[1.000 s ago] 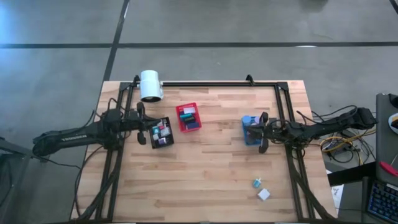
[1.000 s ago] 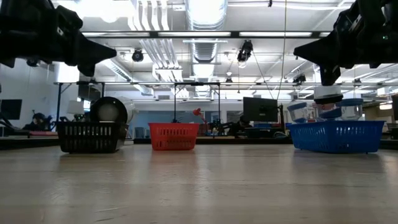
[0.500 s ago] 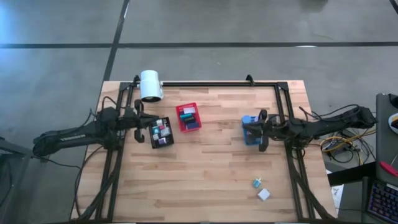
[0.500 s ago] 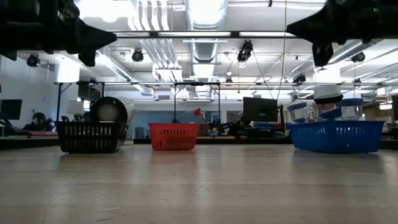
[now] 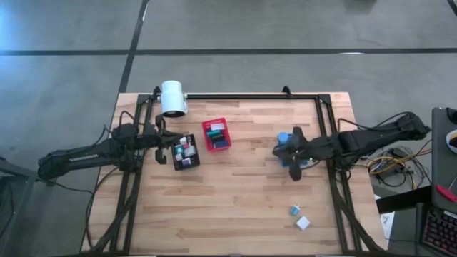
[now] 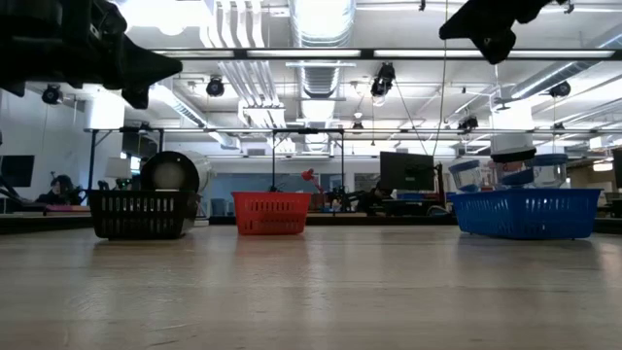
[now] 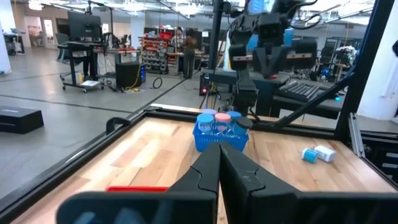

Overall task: Pick & Place Office items
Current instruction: Put the light blue charger adapter into the black bin

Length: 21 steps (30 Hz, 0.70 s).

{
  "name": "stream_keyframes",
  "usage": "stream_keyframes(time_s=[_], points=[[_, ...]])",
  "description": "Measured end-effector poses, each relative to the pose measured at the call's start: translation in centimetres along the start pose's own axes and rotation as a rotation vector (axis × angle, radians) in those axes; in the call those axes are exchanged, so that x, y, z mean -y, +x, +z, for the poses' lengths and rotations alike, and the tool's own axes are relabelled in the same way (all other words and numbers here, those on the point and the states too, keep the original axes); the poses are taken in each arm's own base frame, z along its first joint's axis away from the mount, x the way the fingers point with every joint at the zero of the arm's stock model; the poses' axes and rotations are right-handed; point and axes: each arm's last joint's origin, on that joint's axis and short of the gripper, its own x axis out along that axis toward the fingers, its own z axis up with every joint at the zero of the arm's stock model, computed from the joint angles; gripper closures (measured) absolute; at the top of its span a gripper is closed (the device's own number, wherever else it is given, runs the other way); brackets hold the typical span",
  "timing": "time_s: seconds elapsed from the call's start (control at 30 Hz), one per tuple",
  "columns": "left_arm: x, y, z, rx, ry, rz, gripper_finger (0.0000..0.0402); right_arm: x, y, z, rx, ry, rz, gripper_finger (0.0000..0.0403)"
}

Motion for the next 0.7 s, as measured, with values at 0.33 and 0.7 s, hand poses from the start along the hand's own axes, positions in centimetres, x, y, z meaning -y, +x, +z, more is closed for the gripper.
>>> stream_keyframes(time_s=[0.33, 0.7], points=[[0.0, 0.0, -0.5, -0.014, -0.002, 0.003, 0.0390, -3.6, 2.1, 0.9, -0.194, -0.054, -0.012, 0.0394], [0.0, 0.0, -0.6, -0.017, -0.005, 0.003, 0.0388, -7.3, 2.3, 1.1, -0.543, 0.022, -0.115, 0.0370]])
